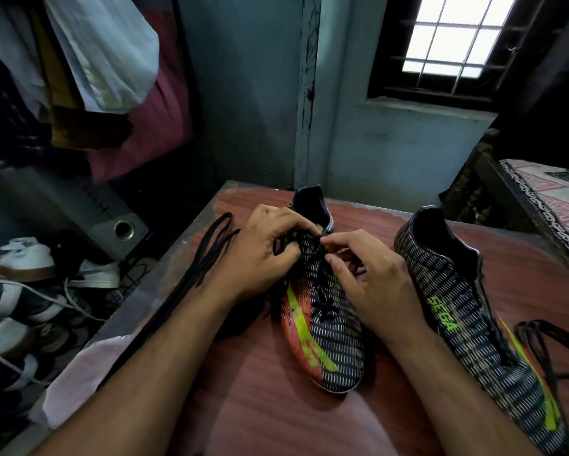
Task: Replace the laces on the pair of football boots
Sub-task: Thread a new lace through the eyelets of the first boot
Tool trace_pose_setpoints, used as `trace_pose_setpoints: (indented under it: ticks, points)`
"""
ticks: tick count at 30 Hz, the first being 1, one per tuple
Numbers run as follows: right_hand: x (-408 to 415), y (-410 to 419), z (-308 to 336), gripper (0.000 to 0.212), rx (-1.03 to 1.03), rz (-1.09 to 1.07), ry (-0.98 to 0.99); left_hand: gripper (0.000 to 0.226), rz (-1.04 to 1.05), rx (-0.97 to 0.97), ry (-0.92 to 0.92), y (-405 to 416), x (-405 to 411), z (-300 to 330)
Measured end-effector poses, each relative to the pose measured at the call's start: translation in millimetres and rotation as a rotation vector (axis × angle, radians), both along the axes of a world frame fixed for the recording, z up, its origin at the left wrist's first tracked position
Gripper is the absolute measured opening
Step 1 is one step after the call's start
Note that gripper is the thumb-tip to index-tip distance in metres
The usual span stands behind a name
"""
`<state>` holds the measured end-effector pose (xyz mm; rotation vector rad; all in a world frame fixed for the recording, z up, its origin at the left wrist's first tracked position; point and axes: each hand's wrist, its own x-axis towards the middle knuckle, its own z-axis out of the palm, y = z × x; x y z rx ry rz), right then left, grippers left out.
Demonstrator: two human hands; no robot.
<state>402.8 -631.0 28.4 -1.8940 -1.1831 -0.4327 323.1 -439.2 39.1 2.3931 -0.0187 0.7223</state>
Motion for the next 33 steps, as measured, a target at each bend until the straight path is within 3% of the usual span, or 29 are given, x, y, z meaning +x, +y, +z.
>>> trace_pose_setpoints:
  ticks: [10, 16, 29, 33]
  points:
    - [0.6, 0.2, -0.9, 0.006, -0.064, 0.008, -0.046, 0.025, 0.006, -0.046, -0.033, -1.2, -0.9, 3.9]
    - [-3.5, 1.4, 1.7, 0.007, 0.046, -0.008, -0.16, 0.018, -0.036, -0.032, -0.029, -7.0, -2.4, 6.1]
    - [-5.5, -1.0, 2.8, 0.012, 0.035, 0.031, -0.227, 0.03, -0.077, 0.007, 0.052, -9.2, 3.0, 0.5]
    - [-11.0, -4.3, 3.0, 0.012, 0.056, 0.04, -0.254, 0.018, -0.056, 0.01, 0.025, -13.5, 2.3, 1.1]
